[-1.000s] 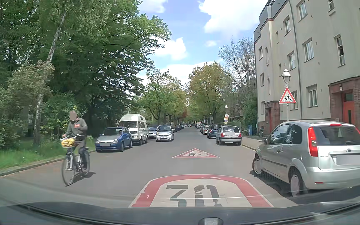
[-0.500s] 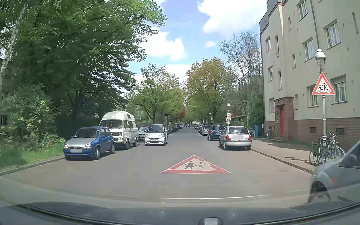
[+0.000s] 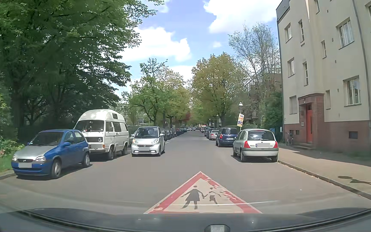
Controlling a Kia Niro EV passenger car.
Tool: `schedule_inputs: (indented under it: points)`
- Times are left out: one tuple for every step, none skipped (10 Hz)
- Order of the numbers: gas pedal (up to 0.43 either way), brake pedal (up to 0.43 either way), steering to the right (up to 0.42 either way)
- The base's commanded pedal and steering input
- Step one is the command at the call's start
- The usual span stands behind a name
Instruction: Follow the waypoints while adhering to traffic rules and regulations
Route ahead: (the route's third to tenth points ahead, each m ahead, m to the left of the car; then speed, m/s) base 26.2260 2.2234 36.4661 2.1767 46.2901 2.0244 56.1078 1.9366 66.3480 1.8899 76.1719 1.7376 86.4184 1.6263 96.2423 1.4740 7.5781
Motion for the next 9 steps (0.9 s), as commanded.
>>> schedule_inputs:
  points:
    - [0.098, 0.018, -0.001]
    - [0.098, 0.018, -0.001]
    - [0.098, 0.018, -0.002]
    - [0.098, 0.018, -0.005]
    - [0.098, 0.018, -0.008]
    - [0.098, 0.018, -0.010]
    - [0.098, 0.018, -0.009]
    - [0.098, 0.018, -0.009]
    - [0.098, 0.018, -0.009]
